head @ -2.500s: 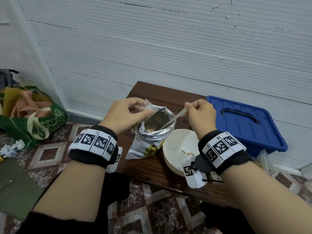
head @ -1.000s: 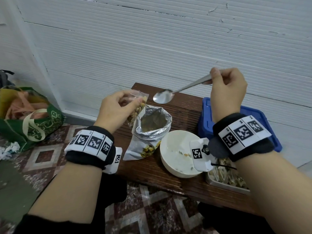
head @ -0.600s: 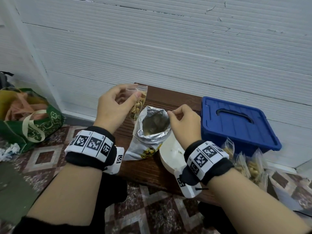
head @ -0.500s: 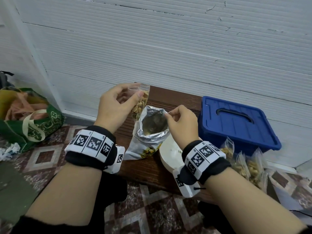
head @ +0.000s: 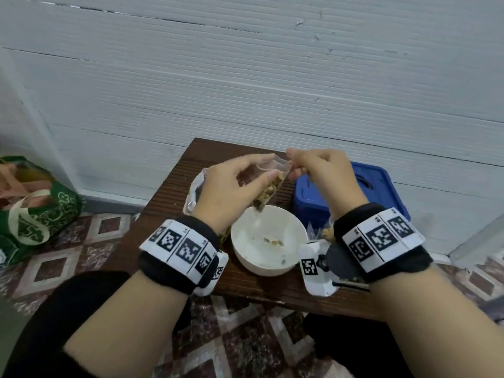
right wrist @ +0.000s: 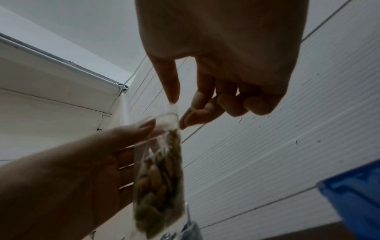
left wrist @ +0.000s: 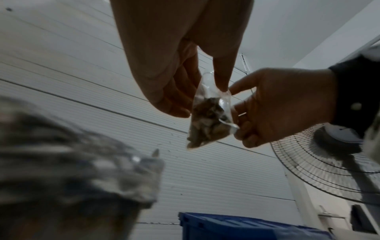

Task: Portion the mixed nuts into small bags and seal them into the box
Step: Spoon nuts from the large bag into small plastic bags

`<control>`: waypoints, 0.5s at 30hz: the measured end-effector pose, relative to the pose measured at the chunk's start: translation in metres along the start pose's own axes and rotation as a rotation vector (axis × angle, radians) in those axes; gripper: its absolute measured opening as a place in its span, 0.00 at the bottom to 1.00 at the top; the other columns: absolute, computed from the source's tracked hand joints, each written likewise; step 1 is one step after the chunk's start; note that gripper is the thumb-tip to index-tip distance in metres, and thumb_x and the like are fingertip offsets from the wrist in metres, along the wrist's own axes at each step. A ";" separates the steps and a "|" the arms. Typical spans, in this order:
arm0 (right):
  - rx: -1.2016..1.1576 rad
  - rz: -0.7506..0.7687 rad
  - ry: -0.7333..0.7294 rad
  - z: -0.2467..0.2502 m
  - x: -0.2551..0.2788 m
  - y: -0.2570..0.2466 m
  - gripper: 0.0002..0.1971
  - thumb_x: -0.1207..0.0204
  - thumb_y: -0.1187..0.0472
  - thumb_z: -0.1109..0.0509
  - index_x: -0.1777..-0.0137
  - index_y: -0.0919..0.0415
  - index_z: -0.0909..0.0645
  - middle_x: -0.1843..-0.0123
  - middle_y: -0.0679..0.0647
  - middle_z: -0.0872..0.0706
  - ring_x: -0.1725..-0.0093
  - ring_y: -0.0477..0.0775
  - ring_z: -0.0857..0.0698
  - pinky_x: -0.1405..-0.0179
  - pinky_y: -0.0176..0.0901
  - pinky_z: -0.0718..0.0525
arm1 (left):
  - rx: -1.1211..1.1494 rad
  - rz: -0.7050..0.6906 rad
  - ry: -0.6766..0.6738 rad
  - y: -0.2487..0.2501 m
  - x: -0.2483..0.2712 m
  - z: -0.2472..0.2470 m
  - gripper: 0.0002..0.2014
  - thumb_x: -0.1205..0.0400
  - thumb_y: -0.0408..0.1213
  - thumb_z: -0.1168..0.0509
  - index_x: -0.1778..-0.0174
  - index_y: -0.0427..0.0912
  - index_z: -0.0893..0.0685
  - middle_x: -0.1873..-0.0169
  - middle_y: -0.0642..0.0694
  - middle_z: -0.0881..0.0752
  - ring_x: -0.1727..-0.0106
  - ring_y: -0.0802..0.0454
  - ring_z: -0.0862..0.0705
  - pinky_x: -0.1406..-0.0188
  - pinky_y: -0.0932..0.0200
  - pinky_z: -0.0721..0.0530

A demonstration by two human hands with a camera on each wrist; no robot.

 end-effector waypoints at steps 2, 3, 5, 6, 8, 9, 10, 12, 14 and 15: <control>0.045 -0.005 -0.027 0.017 0.008 0.003 0.18 0.25 0.54 0.27 0.75 0.59 0.15 0.77 0.51 0.18 0.74 0.48 0.27 0.72 0.30 0.29 | 0.018 -0.018 -0.003 0.002 0.006 -0.019 0.13 0.22 0.36 0.27 0.41 0.45 0.12 0.50 0.56 0.10 0.47 0.67 0.14 0.46 0.71 0.18; 0.059 -0.004 -0.031 0.025 0.011 0.006 0.17 0.25 0.56 0.26 0.74 0.62 0.15 0.77 0.53 0.19 0.75 0.48 0.26 0.73 0.27 0.29 | 0.027 -0.018 -0.009 0.003 0.008 -0.027 0.13 0.22 0.36 0.27 0.42 0.45 0.12 0.51 0.57 0.11 0.47 0.67 0.14 0.46 0.70 0.18; 0.096 -0.005 -0.033 0.041 0.018 0.014 0.16 0.25 0.57 0.26 0.71 0.67 0.13 0.73 0.54 0.13 0.69 0.42 0.16 0.66 0.27 0.26 | 0.042 -0.005 -0.031 0.004 0.014 -0.044 0.13 0.22 0.37 0.27 0.42 0.47 0.12 0.51 0.57 0.10 0.48 0.67 0.14 0.47 0.70 0.18; 0.112 -0.007 -0.032 0.047 0.021 0.019 0.16 0.25 0.58 0.26 0.70 0.69 0.13 0.69 0.56 0.11 0.62 0.45 0.13 0.63 0.28 0.23 | 0.053 0.001 -0.048 0.004 0.017 -0.051 0.13 0.22 0.37 0.27 0.42 0.47 0.12 0.50 0.57 0.10 0.47 0.67 0.14 0.46 0.70 0.18; 0.145 -0.002 -0.027 0.060 0.026 0.027 0.16 0.25 0.58 0.26 0.68 0.71 0.13 0.65 0.64 0.10 0.55 0.59 0.12 0.64 0.25 0.21 | 0.074 0.019 -0.084 0.005 0.022 -0.065 0.14 0.23 0.38 0.26 0.41 0.47 0.12 0.49 0.55 0.10 0.47 0.67 0.14 0.46 0.71 0.19; 0.166 -0.001 -0.024 0.065 0.029 0.031 0.16 0.24 0.59 0.26 0.68 0.72 0.13 0.65 0.66 0.11 0.55 0.59 0.12 0.66 0.21 0.22 | 0.086 0.035 -0.102 0.006 0.025 -0.071 0.15 0.24 0.39 0.26 0.40 0.47 0.12 0.49 0.56 0.10 0.47 0.68 0.14 0.47 0.72 0.19; 0.185 -0.002 -0.023 0.070 0.031 0.033 0.16 0.24 0.60 0.27 0.67 0.73 0.13 0.66 0.66 0.11 0.58 0.52 0.11 0.67 0.19 0.24 | 0.101 0.053 -0.119 0.006 0.027 -0.077 0.17 0.25 0.39 0.25 0.40 0.47 0.12 0.49 0.56 0.10 0.48 0.68 0.14 0.47 0.72 0.19; 0.215 -0.016 -0.026 0.078 0.034 0.039 0.15 0.24 0.62 0.27 0.65 0.75 0.13 0.66 0.60 0.10 0.63 0.38 0.12 0.68 0.22 0.22 | 0.144 0.099 -0.170 0.004 0.030 -0.088 0.21 0.27 0.38 0.23 0.38 0.47 0.14 0.50 0.58 0.11 0.48 0.67 0.14 0.48 0.71 0.18; 0.245 -0.035 -0.016 0.085 0.036 0.046 0.13 0.24 0.62 0.27 0.64 0.73 0.13 0.65 0.54 0.09 0.62 0.36 0.12 0.64 0.32 0.18 | 0.166 0.157 -0.251 -0.002 0.032 -0.097 0.26 0.29 0.37 0.22 0.34 0.47 0.17 0.46 0.57 0.12 0.44 0.67 0.15 0.44 0.69 0.18; 0.256 -0.042 -0.008 0.088 0.036 0.050 0.13 0.24 0.61 0.27 0.64 0.71 0.12 0.65 0.51 0.09 0.62 0.35 0.13 0.65 0.32 0.19 | 0.151 0.180 -0.293 -0.006 0.033 -0.101 0.29 0.30 0.38 0.21 0.32 0.47 0.18 0.44 0.57 0.13 0.42 0.67 0.16 0.42 0.69 0.18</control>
Point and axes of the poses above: each hand's wrist, its own x-axis away from the middle knuckle, its own z-axis out of the back of the hand, y = z × x, the point moved 2 cm from there along -x, towards the middle knuckle
